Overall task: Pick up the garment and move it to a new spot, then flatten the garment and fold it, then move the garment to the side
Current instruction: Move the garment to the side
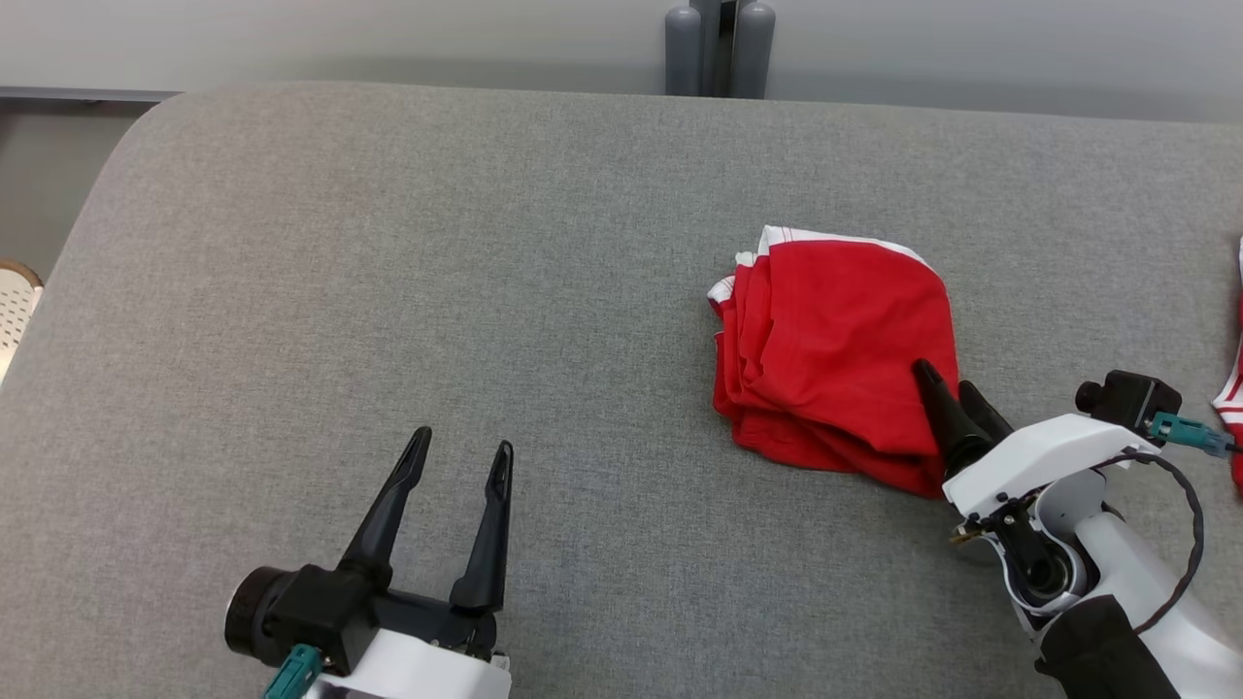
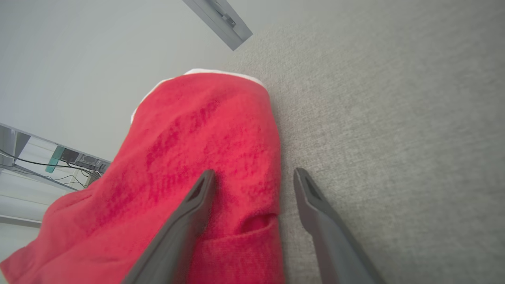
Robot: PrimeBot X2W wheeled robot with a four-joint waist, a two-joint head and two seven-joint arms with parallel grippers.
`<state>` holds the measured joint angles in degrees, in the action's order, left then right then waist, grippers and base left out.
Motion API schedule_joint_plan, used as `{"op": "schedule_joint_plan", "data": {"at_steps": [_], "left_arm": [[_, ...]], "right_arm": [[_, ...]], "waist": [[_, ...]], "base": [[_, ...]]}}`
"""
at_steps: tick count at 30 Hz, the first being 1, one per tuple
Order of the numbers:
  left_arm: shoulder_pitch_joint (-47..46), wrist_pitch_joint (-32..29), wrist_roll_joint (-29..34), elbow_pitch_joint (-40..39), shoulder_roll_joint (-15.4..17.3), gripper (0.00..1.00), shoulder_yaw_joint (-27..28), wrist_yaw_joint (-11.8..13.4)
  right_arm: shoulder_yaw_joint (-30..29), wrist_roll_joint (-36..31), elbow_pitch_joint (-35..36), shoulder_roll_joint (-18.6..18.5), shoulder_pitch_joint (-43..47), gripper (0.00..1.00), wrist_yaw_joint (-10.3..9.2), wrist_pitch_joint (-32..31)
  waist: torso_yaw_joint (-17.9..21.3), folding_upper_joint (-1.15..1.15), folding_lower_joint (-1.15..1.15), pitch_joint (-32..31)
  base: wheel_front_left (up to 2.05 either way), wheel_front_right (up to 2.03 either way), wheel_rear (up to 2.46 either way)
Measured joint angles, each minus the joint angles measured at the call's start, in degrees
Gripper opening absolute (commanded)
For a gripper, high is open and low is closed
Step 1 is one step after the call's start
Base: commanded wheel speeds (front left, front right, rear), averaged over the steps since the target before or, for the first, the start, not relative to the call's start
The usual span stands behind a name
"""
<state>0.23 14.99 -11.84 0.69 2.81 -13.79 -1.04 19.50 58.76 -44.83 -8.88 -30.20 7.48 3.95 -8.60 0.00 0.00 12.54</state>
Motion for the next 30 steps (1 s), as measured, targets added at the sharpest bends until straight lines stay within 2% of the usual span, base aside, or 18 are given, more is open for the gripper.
{"op": "schedule_joint_plan", "data": {"at_steps": [8, 9, 10, 12, 21, 26, 30], "left_arm": [[-1.22, 0.00, 0.94, -0.01, 0.00, 1.00, -0.60, -0.10], [-1.38, 0.00, 1.01, 0.00, 0.00, 1.00, -0.66, -0.10], [-1.38, 0.00, 1.01, 0.00, 0.00, 1.00, -0.66, -0.10], [-1.56, 0.00, 1.09, 0.07, 0.00, 1.00, -0.82, -0.08], [-1.59, 0.00, 1.31, 0.49, 0.00, 1.00, -1.58, 0.09], [-1.59, 0.00, 2.31, 0.48, 0.02, 1.00, -1.46, -0.18], [-1.65, 0.00, 2.76, -0.51, 0.00, 1.00, -1.77, -0.80]], "right_arm": [[4.33, 1.54, -3.42, -0.93, -2.57, 1.00, -0.09, 0.36], [4.93, 1.57, -3.52, -1.11, -2.80, 0.87, -0.09, 0.40], [4.93, 1.57, -3.52, -1.11, -2.80, 0.45, -0.09, 0.40], [5.92, 1.88, -3.58, -1.43, -3.13, 0.00, -0.09, 1.25], [11.02, 1.99, -3.99, -2.45, -3.77, 0.00, -0.04, 6.27], [13.90, -3.32, -6.48, -4.35, -5.65, 0.00, 0.01, 10.28], [14.04, -7.54, -7.59, -4.46, -7.55, 0.00, 0.01, 10.81]], "waist": [[-1.03, 0.00, 0.00, 1.03], [-1.12, 0.00, 0.00, 1.11], [-1.12, 0.00, 0.00, 1.11], [-1.21, 0.00, 0.00, 1.15], [-0.44, 0.00, 0.00, 0.71], [1.18, 0.00, 0.00, 0.29], [2.95, 0.00, 0.00, 0.22]], "base": [[0.00, 0.00, 0.00], [0.00, 0.00, 0.00], [0.00, 0.00, 0.00], [0.00, 0.00, 0.00], [0.00, 0.00, 0.00], [0.00, 0.00, 0.00], [0.00, 0.00, 0.00]]}}
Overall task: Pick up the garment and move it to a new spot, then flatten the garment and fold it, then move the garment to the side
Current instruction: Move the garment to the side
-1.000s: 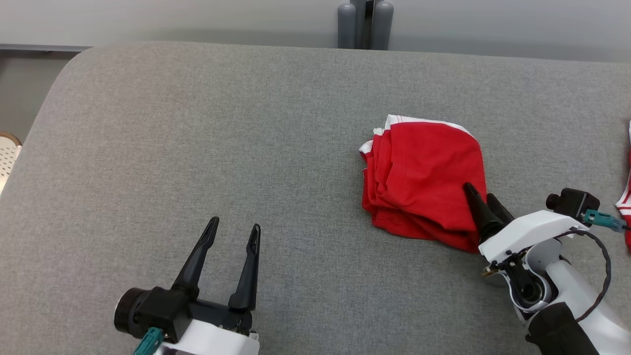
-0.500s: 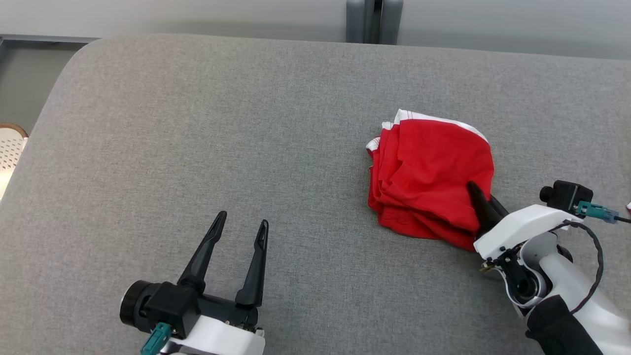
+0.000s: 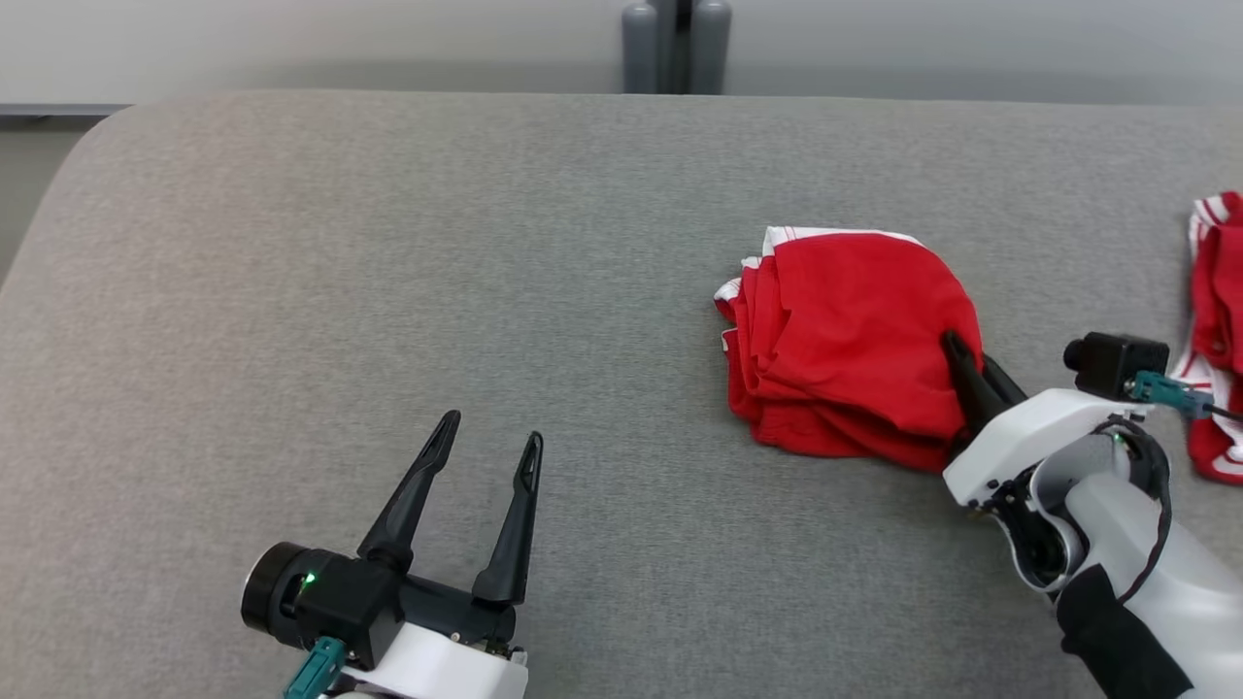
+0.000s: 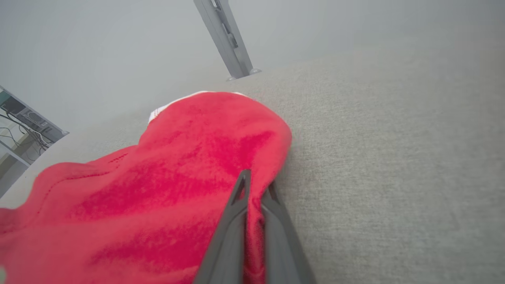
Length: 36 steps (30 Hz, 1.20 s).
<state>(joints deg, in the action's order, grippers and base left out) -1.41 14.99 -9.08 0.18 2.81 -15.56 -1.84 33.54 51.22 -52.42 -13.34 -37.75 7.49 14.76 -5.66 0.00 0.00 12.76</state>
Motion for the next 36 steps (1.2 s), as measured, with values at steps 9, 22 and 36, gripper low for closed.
{"op": "schedule_joint_plan", "data": {"at_steps": [9, 22, 36], "left_arm": [[-0.95, 0.00, 2.11, -1.43, 0.00, 1.00, 0.88, -1.22], [-2.42, 0.00, 4.66, -1.81, 0.38, 1.00, 1.15, -3.13], [-6.27, 0.00, 6.27, -2.92, 2.27, 1.00, 1.21, -4.16]], "right_arm": [[-8.14, -10.37, 3.54, -0.09, -1.27, 0.00, 0.00, 0.21], [-14.79, -20.00, 5.94, 0.64, -2.03, 0.00, 0.00, 0.22], [-11.43, -25.33, 3.74, -6.17, -10.35, 0.00, 0.00, 0.22]], "waist": [[5.33, 0.00, 0.00, 0.64], [13.73, 0.00, 0.00, 2.92], [18.32, 0.00, 0.00, 10.12]], "base": [[0.00, 0.00, 0.00], [0.00, 0.00, 0.00], [0.00, 0.00, 0.00]]}}
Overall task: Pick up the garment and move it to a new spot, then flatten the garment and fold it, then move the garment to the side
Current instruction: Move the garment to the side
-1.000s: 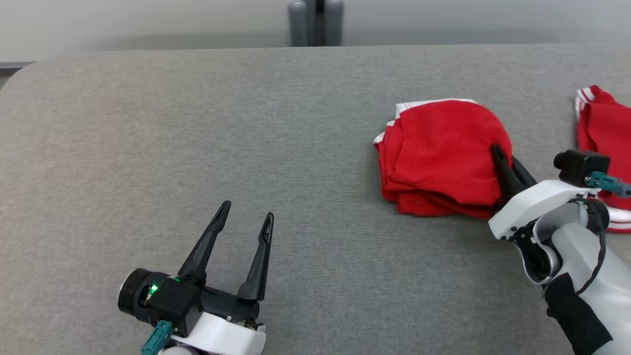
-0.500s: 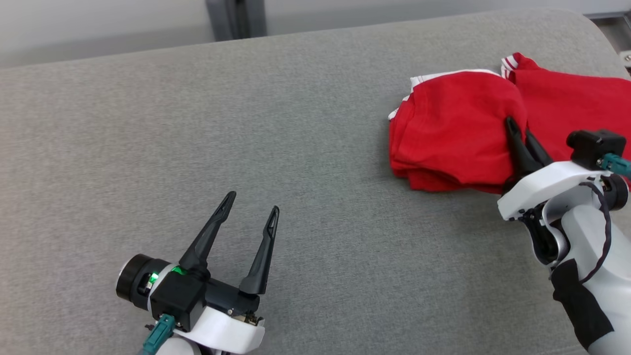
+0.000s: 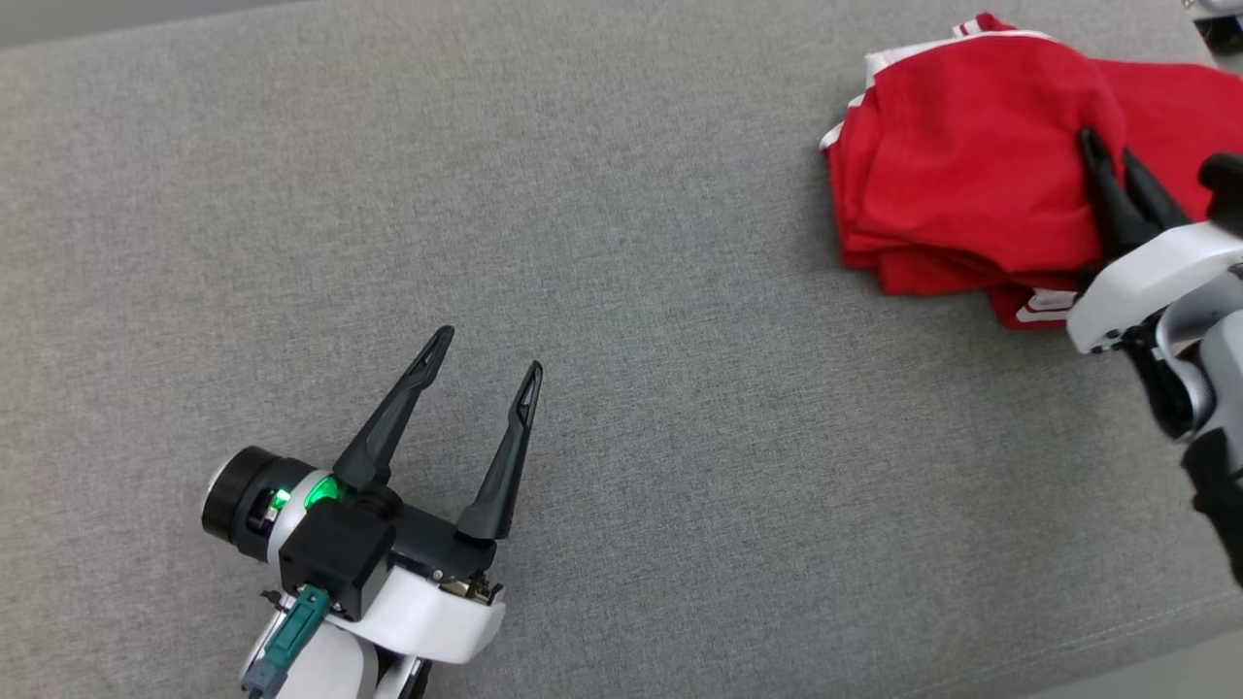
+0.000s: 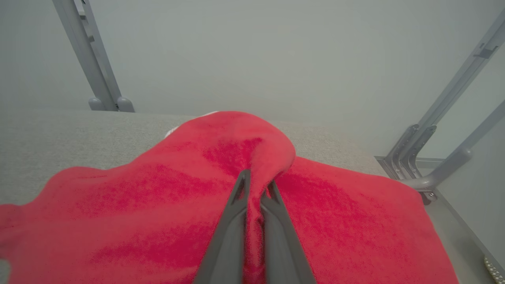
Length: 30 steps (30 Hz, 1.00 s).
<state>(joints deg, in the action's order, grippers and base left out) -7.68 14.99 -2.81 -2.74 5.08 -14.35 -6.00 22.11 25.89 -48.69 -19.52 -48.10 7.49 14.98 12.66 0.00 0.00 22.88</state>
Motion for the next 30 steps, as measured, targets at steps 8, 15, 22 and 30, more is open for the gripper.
{"op": "schedule_joint_plan", "data": {"at_steps": [8, 15, 22, 30], "left_arm": [[-3.22, 0.00, 0.30, -0.81, 2.54, 1.00, 1.26, -0.24], [-4.42, 0.00, 0.21, -1.56, 3.14, 1.00, 1.86, -0.33], [-4.56, 0.00, 0.22, -1.82, 3.33, 1.00, 1.59, -0.49], [-5.22, 0.00, 0.31, -2.15, 4.14, 1.00, 1.25, -0.57]], "right_arm": [[6.61, -6.49, 0.86, -9.23, -2.01, 0.00, 0.01, 0.01], [5.30, -10.16, 2.61, -13.89, -3.16, 0.00, 0.01, 0.00], [3.92, -14.35, 3.00, -15.90, -3.58, 0.00, 0.01, 0.00], [2.15, -20.22, 2.18, -15.74, -4.56, 0.00, 0.01, 0.01]], "waist": [[-0.93, 0.00, 0.00, 3.27], [-1.45, 0.00, 0.00, 4.70], [-1.66, 0.00, 0.00, 5.65], [-1.60, 0.00, 0.00, 7.02]], "base": [[0.00, 0.00, 0.00], [0.00, 0.00, 0.00], [0.00, 0.00, 0.00], [0.00, 0.00, 0.00]]}}
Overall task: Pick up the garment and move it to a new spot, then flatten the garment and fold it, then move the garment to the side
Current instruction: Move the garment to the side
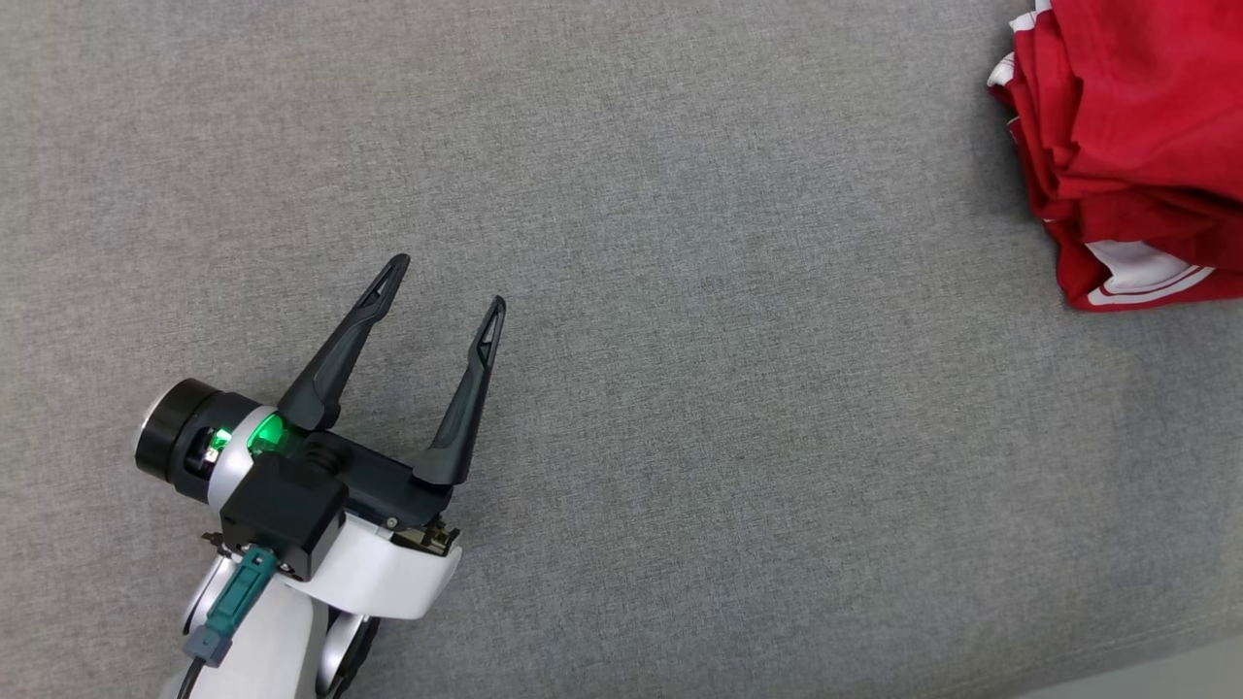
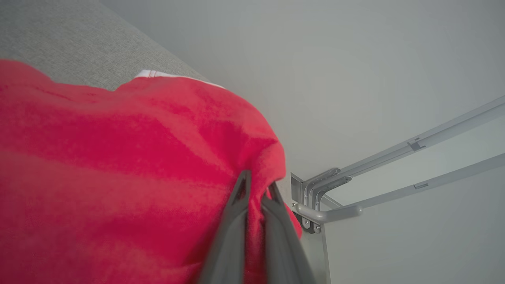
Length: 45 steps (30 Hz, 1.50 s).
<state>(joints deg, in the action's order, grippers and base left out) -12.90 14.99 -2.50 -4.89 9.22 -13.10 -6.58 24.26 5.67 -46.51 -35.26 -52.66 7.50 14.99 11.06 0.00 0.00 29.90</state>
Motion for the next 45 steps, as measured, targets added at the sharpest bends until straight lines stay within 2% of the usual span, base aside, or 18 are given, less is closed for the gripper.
{"op": "schedule_joint_plan", "data": {"at_steps": [5, 6, 7, 8, 9, 14, 17, 21, 22, 24, 30, 34, 40, 45], "left_arm": [[-0.34, 0.00, 0.08, -0.30, 0.34, 1.00, -0.60, -0.12], [-0.37, 0.00, 0.08, -0.32, 0.35, 1.00, -0.75, -0.16], [-0.41, 0.00, 0.08, -0.35, 0.34, 1.00, -0.89, -0.16], [-0.46, 0.00, 0.08, -0.42, 0.38, 1.00, -1.04, -0.18], [-0.52, 0.00, 0.08, -0.43, 0.41, 1.00, -1.09, -0.18], [-0.80, 0.00, 0.07, -0.35, 0.29, 1.00, -1.72, -0.18], [-0.79, 0.00, -0.05, -0.19, -0.02, 1.00, -2.12, -0.18], [-0.47, 0.00, -0.55, 0.19, -0.83, 1.00, -2.37, -0.08], [-0.24, 0.00, -0.84, 0.44, -1.35, 1.00, -2.45, 0.11], [0.12, 0.00, -1.16, 0.90, -2.04, 1.00, -2.37, 0.55], [2.44, 0.00, -4.15, 3.04, -4.45, 1.00, -1.13, 2.59], [4.69, 0.00, -6.06, 4.82, -5.14, 1.00, 0.56, 4.23], [7.73, 0.00, -8.26, 6.19, -5.92, 1.00, 3.15, 5.67], [10.22, 0.00, -10.38, 6.47, -6.16, 1.00, 5.66, 6.24]], "right_arm": [[-2.32, -3.97, 0.05, 1.30, -0.12, 0.02, 0.00, 0.00], [-3.10, -4.82, -0.03, 1.72, -0.12, 0.19, 0.00, -0.01], [-3.76, -5.87, -0.13, 2.19, -0.12, 0.52, 0.00, 0.00], [-4.54, -7.08, -0.30, 2.61, -0.11, 0.52, 0.01, 0.00], [-5.49, -8.34, -0.36, 2.92, -0.10, 1.00, 0.01, -0.01], [-11.63, -16.59, 0.38, 4.26, 0.31, 1.00, 0.01, 0.00], [-17.95, -23.03, 3.65, 5.37, 0.87, 1.00, 0.00, 0.00], [-24.32, -28.43, 10.88, 12.22, 3.73, 1.00, 0.00, 0.01], [-25.27, -27.49, 13.52, 16.49, 5.89, 1.00, 0.00, 0.01], [-24.80, -25.43, 15.84, 20.05, 7.81, 1.00, 0.00, 0.01], [-20.64, -13.11, 20.43, 27.19, 13.50, 1.00, 0.00, 0.01], [-18.44, -7.44, 23.34, 28.76, 18.35, 1.00, 0.00, 0.01], [-16.30, -2.50, 29.80, 30.30, 26.15, 1.00, 0.00, 0.01], [-16.48, -1.53, 34.60, 30.84, 33.18, 1.00, 0.00, 0.01]], "waist": [[0.50, 0.00, 0.00, 0.08], [0.63, 0.00, 0.00, 0.03], [0.78, 0.00, 0.00, -0.01], [0.93, 0.00, 0.00, -0.04], [1.07, 0.00, 0.00, -0.07], [1.20, 0.00, 0.00, -0.65], [0.93, 0.00, 0.00, -1.43], [0.24, 0.00, 0.00, -3.01], [-0.24, 0.00, 0.00, -4.12], [-0.81, 0.00, 0.00, -5.45], [-3.29, 0.00, 0.00, -10.08], [-5.45, 0.00, 0.00, -13.41], [-8.63, 0.00, 0.00, -18.11], [-10.29, 0.00, 0.00, -21.80]], "base": [[0.00, 0.00, 0.00], [0.00, 0.00, 0.00], [0.00, 0.00, 0.00], [0.00, 0.00, 0.00], [0.00, 0.00, 0.00], [0.00, 0.00, 0.00], [0.00, 0.00, 0.00], [0.00, 0.00, 0.00], [0.00, 0.00, 0.00], [0.00, 0.00, 0.00], [0.00, 0.00, 0.00], [0.00, 0.00, 0.00], [0.00, 0.00, 0.00], [0.00, 0.00, 0.00]]}}
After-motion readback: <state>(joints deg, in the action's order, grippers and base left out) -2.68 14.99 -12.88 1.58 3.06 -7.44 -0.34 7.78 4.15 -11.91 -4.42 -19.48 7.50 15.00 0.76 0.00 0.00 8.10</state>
